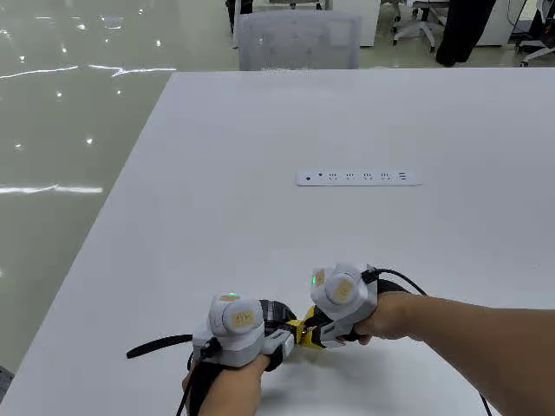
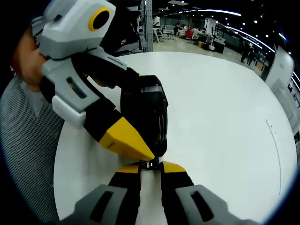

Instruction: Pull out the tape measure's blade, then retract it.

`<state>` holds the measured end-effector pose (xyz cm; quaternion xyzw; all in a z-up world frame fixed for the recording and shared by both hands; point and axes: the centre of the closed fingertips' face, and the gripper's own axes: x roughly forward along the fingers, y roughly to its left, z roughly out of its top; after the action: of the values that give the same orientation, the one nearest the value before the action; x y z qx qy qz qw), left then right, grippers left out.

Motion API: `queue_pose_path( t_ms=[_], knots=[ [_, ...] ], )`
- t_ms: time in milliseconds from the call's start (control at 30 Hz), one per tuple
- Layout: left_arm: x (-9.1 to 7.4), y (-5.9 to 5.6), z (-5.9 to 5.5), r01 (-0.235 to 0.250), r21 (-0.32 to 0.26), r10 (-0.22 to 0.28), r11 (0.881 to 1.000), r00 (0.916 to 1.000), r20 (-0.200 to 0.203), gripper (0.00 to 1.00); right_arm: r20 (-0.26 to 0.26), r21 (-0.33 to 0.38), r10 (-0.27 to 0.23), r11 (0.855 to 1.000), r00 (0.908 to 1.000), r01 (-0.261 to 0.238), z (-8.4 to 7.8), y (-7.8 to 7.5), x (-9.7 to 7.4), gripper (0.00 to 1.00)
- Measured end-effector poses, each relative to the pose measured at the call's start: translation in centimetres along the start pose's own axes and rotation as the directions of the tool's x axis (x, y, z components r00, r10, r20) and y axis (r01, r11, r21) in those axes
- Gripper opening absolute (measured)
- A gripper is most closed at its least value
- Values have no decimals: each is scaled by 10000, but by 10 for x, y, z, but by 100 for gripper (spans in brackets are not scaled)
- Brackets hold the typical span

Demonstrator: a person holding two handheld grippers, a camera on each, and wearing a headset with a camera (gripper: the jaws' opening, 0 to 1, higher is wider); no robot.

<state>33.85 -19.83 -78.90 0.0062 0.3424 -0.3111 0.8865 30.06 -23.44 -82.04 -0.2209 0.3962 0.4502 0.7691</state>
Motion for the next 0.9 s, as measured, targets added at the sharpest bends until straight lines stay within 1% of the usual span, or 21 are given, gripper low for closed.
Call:
queue_pose_path(
  t_ms=[367,533,600,700,767,833,900],
  knots=[
    [0,0,0,12,-19,-12,10000,10000,-15,61,36,134,-44,9999,10000,43,3,0,2,14],
    [-1,-1,0,219,-129,-217,9997,9996,162,63,105,94,-47,9999,9999,46,4,0,3,14],
    [-1,-1,0,336,-211,-334,9992,9994,90,63,111,93,-56,9999,9999,55,4,0,3,14],
    [-2,-1,-1,543,-393,-549,9978,9984,-140,63,89,101,-81,9999,9999,81,4,0,3,15],
    [-2,2,-3,532,-312,-539,9981,9983,-227,65,52,60,-111,9999,9999,111,3,0,3,15],
    [-4,5,-3,663,-131,-666,9977,9975,-224,68,18,-132,-151,9998,9999,151,3,0,3,15],
    [-6,8,-5,760,-99,-763,9971,9965,-349,69,42,43,-241,9997,9997,241,3,0,2,15]
  ],
)
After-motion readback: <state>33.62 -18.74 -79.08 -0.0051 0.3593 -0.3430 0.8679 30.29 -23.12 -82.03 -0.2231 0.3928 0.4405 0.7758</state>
